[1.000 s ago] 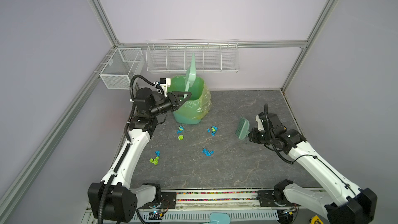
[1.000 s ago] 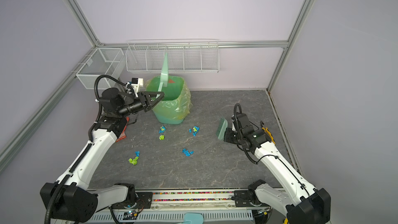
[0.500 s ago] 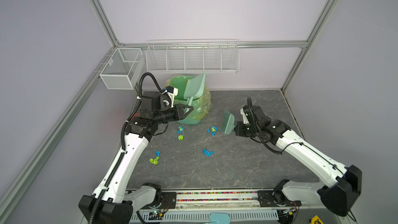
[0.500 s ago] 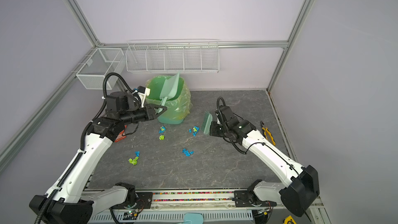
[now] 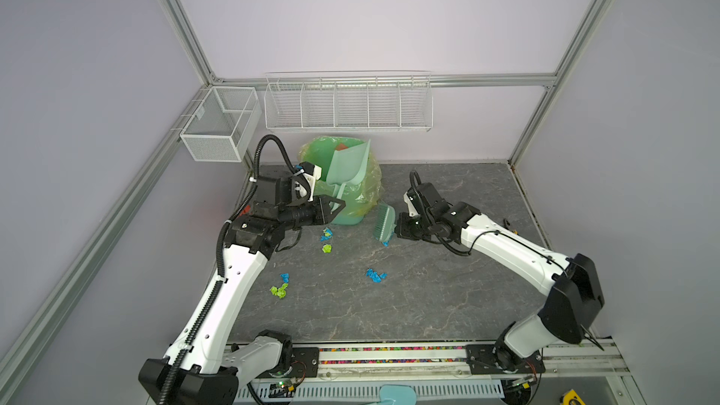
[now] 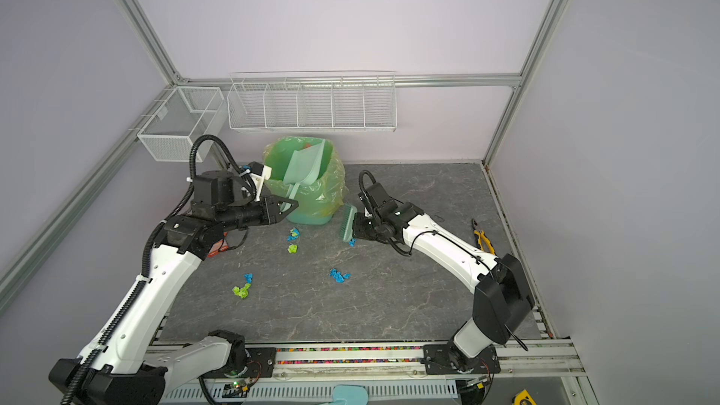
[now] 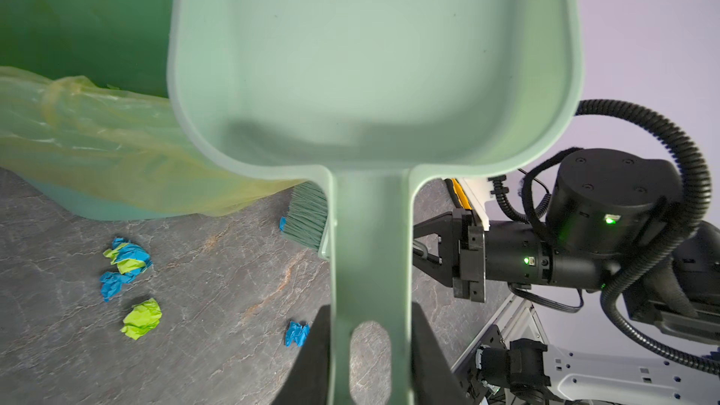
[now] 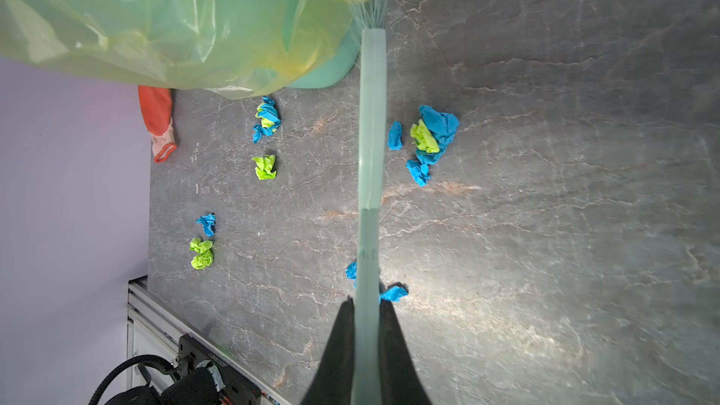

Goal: Sweep away the paper scraps from the table

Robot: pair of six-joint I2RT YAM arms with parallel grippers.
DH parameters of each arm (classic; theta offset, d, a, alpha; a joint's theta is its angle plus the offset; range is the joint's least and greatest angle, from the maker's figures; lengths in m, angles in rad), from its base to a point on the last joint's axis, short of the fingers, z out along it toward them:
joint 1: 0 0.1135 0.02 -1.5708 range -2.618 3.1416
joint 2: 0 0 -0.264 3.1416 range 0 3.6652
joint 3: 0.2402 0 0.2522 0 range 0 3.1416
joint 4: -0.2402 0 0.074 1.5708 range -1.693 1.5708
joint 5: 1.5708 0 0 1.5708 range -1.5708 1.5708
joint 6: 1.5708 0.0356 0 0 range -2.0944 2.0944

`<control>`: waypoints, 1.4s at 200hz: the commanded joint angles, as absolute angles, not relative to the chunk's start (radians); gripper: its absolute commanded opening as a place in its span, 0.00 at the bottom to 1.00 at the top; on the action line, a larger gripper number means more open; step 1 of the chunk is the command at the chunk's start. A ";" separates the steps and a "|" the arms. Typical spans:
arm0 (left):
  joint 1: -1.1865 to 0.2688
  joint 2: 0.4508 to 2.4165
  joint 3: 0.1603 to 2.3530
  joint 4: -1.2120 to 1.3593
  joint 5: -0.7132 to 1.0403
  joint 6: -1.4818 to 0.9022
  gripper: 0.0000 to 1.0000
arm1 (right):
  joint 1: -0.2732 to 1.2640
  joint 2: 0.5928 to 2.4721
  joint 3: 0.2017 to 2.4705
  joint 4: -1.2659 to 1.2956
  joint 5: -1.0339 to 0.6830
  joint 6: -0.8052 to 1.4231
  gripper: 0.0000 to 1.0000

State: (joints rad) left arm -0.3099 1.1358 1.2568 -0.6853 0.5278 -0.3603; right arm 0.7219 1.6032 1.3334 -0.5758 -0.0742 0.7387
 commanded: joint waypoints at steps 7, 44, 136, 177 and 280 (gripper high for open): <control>-0.322 1.121 1.258 -0.708 0.501 -0.322 0.00 | 0.730 1.649 1.370 -0.536 -0.116 0.784 0.07; -0.328 1.118 1.257 -0.720 0.485 -0.309 0.00 | 0.730 1.711 1.403 -0.540 -0.129 0.807 0.07; -0.410 1.111 1.271 -0.755 0.398 -0.278 0.00 | 0.712 1.738 1.392 -0.607 -0.084 0.825 0.07; -0.488 1.129 1.288 -0.772 0.345 -0.271 0.00 | 0.684 1.704 1.337 -0.616 -0.078 0.823 0.07; -0.653 1.218 1.347 -0.786 0.227 -0.268 0.00 | 0.591 1.507 1.109 -0.652 -0.047 0.807 0.07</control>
